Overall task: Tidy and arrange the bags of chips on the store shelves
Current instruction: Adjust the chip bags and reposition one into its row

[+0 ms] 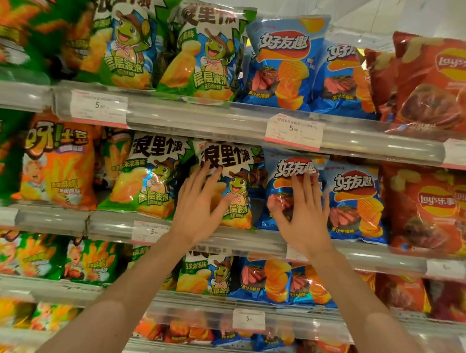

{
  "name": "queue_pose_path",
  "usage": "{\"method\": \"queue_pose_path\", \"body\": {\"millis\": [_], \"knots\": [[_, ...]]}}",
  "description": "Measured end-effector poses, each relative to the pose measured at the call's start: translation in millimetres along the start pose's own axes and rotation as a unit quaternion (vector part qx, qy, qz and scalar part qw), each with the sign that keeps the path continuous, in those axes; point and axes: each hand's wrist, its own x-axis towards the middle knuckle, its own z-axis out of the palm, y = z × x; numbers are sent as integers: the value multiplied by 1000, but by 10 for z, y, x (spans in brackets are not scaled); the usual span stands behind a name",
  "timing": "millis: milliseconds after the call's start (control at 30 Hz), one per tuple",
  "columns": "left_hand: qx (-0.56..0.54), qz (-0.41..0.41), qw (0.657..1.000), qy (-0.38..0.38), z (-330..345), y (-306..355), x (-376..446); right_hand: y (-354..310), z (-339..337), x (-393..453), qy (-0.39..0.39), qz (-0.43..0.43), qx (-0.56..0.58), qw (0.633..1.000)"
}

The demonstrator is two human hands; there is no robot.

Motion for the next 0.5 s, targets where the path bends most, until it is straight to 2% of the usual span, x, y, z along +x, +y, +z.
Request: {"method": "queue_pose_path", "body": {"millis": [100, 233, 333, 400, 500], "knots": [[-36, -8, 999, 5, -104, -60, -257, -159, -49, -227, -35, 12, 35, 999], [-62, 36, 997, -8, -226, -220, -704, -516, 16, -752, -91, 2, 67, 994], [-80, 51, 995, -9, -333, -383, -1107, -775, 217, -1305, -91, 10, 84, 992], [-108, 31, 993, -31, -412, -490, -1391, -935, 378, -1699, -110, 52, 95, 988], [-158, -48, 982, -87, -466, -702, -1828, -1159, 575, -2216, -173, 144, 113, 968]]}}
